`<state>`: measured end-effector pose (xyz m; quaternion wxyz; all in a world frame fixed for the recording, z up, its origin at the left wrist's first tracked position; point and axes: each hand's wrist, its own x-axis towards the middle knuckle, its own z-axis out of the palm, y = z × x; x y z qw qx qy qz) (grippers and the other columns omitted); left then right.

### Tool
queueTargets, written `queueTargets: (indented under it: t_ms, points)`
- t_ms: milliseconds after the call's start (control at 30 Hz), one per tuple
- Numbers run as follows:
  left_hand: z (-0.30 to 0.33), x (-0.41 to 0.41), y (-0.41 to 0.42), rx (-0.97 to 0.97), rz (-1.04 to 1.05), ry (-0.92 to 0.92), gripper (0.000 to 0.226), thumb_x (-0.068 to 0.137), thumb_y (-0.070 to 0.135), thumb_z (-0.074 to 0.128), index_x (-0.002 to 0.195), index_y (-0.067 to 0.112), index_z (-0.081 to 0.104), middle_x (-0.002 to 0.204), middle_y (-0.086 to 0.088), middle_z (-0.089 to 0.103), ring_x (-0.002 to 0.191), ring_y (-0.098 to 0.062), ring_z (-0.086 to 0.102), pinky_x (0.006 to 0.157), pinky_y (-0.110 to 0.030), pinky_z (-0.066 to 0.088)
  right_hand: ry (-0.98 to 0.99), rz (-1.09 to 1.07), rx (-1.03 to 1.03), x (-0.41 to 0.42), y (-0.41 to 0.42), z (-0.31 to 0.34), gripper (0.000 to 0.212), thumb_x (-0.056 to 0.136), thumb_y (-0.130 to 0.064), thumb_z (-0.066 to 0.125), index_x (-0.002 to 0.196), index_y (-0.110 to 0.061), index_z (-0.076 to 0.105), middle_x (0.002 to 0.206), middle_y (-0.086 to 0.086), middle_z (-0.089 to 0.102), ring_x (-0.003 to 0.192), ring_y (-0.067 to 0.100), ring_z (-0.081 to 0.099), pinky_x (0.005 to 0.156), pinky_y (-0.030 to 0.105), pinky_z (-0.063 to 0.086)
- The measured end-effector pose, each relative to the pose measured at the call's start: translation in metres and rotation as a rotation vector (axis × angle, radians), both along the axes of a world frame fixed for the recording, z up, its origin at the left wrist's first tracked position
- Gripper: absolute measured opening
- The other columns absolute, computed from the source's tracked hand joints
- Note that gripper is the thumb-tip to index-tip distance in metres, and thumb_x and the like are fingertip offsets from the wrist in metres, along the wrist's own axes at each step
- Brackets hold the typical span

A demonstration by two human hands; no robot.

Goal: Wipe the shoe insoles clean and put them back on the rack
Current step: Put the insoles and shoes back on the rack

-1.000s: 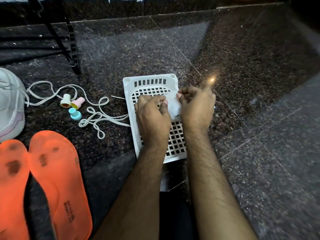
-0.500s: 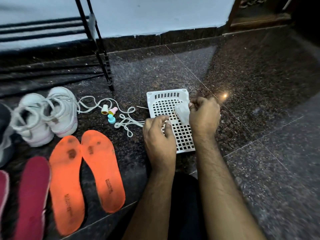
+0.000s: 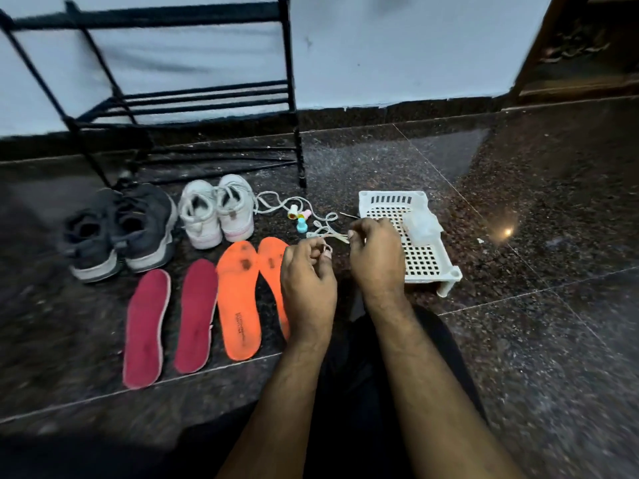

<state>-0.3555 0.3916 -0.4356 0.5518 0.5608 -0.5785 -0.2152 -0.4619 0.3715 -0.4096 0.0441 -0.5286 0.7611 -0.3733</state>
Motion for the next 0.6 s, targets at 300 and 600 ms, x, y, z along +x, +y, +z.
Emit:
queueTargets:
  t_ms: [300,600]
  points:
    - [-0.005,0.091,0.029,0.031,0.13,-0.086,0.022,0.086,0.006,0.067,0.106,0.016,0.069,0.096,-0.002,0.065,0.083,-0.018,0.063,0.082,-0.041,0.053,-0.031,0.264,0.097,0.084,0.05,-0.018,0.019,0.092,-0.028,0.063,0.108,-0.022,0.07,0.108,0.004,0.06,0.102,0.025,0.061,0.083,0.036,0.049]
    - [-0.055,0.147,0.058,0.232,0.139,-0.156,0.023,0.088,0.009,0.064,0.109,0.016,0.069,0.096,-0.002,0.063,0.09,-0.025,0.063,0.085,-0.045,0.053,-0.017,0.359,0.217,0.108,0.053,-0.045,0.022,0.091,-0.029,0.064,0.11,-0.02,0.069,0.11,0.005,0.06,0.097,0.027,0.063,0.086,0.036,0.052]
